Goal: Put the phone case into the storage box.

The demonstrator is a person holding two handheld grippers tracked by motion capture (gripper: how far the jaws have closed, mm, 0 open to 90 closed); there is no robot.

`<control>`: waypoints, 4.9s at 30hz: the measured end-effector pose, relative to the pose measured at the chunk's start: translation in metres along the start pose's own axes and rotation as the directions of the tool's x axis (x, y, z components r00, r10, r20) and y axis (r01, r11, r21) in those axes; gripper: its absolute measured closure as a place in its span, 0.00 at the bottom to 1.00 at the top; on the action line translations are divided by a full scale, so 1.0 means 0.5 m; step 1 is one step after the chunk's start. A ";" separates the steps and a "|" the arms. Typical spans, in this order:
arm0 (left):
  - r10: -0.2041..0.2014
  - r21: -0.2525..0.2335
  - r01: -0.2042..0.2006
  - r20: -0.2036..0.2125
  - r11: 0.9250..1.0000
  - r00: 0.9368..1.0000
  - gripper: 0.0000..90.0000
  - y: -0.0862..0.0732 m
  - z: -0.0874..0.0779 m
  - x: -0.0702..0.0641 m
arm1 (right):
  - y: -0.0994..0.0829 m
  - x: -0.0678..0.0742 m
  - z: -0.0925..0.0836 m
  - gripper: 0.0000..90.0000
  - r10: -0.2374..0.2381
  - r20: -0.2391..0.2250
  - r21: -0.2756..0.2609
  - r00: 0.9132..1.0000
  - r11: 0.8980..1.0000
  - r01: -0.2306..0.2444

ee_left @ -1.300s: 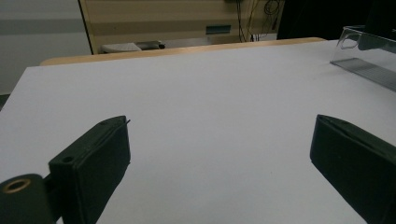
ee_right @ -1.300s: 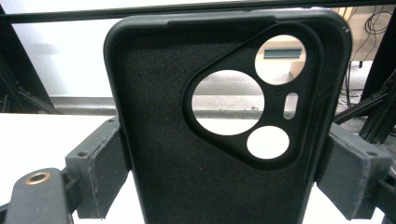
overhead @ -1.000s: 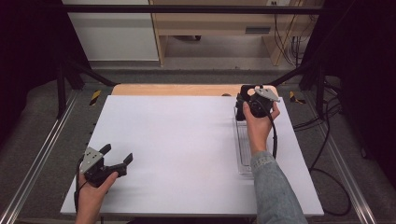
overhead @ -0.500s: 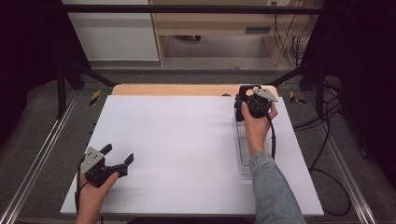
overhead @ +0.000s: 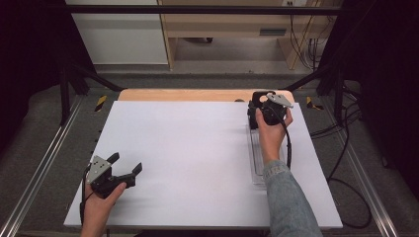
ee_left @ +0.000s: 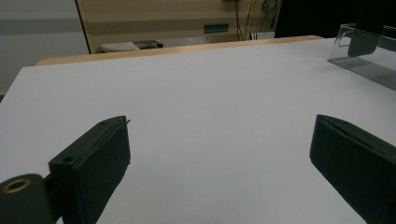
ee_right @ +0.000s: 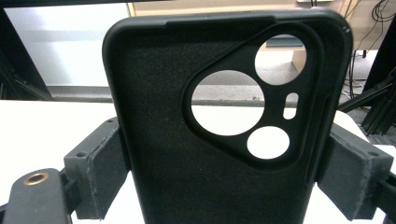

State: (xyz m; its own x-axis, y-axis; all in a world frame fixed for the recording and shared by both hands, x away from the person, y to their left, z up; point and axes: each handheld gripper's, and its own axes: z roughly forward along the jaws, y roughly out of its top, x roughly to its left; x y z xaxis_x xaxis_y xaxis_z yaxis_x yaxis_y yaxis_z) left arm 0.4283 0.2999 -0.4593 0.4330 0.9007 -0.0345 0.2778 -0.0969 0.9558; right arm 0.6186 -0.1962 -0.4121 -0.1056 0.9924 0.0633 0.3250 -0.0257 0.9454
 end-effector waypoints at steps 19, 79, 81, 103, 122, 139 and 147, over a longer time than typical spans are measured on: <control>-0.004 0.000 0.004 0.007 1.000 1.000 0.06 0.000 0.000 0.001 | -0.007 0.001 0.010 0.15 -0.003 0.010 0.005 1.000 1.000 0.003; -0.002 -0.003 0.002 0.008 1.000 1.000 0.06 0.001 -0.001 0.000 | -0.024 0.001 0.025 0.15 -0.032 0.033 0.003 0.999 1.000 0.031; -0.001 -0.001 0.001 0.008 1.000 1.000 0.06 0.001 -0.001 0.000 | -0.024 -0.001 0.026 0.15 -0.027 0.034 0.002 0.999 1.000 0.027; -0.002 -0.006 0.002 0.009 1.000 1.000 0.06 0.001 -0.001 0.000 | -0.023 -0.003 0.026 0.14 -0.016 0.039 0.008 0.999 1.000 0.015; -0.002 -0.005 0.002 0.007 1.000 1.000 0.06 0.001 -0.001 0.000 | -0.021 -0.011 0.024 0.14 -0.020 0.039 0.028 0.999 0.999 0.019; -0.001 -0.005 0.001 0.007 1.000 1.000 0.06 0.001 -0.001 -0.001 | -0.020 -0.017 0.021 0.09 -0.005 0.033 0.050 0.999 0.999 0.003; -0.002 -0.006 0.002 0.007 1.000 1.000 0.06 0.001 -0.002 0.000 | -0.016 -0.015 0.018 0.06 -0.016 0.055 0.037 0.998 0.999 0.014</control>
State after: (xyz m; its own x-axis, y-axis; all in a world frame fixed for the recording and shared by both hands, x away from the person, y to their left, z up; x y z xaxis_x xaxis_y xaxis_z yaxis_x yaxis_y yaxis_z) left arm 0.4279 0.3003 -0.4584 0.4380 0.8981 -0.0384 0.2739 -0.0926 0.9573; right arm 0.6251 -0.2022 -0.4228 -0.0591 0.9978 0.0308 0.3585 -0.0076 0.9335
